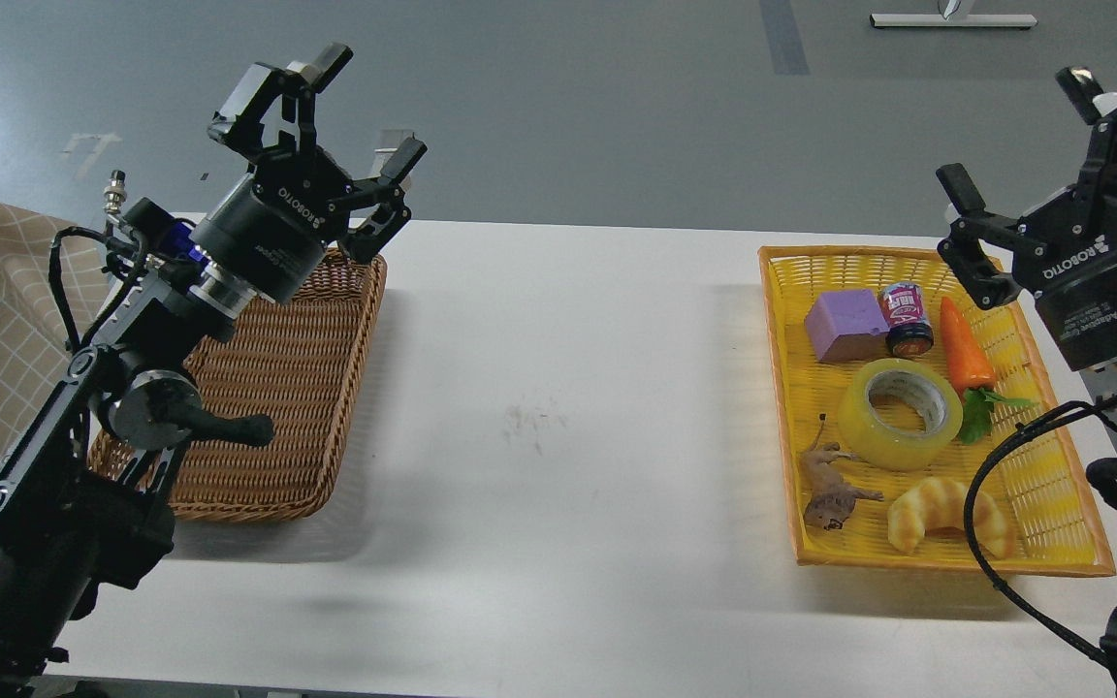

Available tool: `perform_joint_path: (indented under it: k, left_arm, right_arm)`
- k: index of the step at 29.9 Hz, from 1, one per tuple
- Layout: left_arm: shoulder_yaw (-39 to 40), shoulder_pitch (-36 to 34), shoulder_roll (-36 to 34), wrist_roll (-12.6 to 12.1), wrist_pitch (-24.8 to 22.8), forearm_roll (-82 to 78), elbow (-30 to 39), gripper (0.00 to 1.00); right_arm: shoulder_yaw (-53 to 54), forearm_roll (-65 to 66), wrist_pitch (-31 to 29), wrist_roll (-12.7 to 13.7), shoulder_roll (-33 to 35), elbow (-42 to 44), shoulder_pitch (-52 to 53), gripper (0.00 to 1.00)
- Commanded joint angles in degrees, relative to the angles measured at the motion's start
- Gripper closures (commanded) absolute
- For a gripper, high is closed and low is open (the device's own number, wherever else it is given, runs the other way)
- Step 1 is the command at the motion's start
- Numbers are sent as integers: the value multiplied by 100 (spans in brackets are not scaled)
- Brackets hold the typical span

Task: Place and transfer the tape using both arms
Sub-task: 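Move the right gripper over the yellow tray toward the tape roll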

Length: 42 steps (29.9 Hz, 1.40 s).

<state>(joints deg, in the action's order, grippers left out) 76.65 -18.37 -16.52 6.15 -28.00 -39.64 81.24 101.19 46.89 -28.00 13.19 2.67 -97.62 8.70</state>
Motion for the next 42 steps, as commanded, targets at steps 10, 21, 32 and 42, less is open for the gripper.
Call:
perform_joint_path:
  k: [10, 21, 32, 42]
  left_arm:
    - [-88, 44, -132, -61, 0, -105, 66, 2]
    - [-27, 140, -220, -70, 0, -167, 287, 2]
    - [-62, 299, -229, -35, 0, -167, 296, 2]
    - [-36, 272, -220, -17, 0, -149, 313, 2]
  right_arm:
    - [-802, 118, 0, 17, -91, 208, 326, 0]
    - [-1224, 118, 0, 26, -214, 147, 264, 0]
    - [-1294, 215, 0, 26, -127, 112, 317, 0]
    - [-1321, 1153, 0, 35, 435, 129, 431, 0]
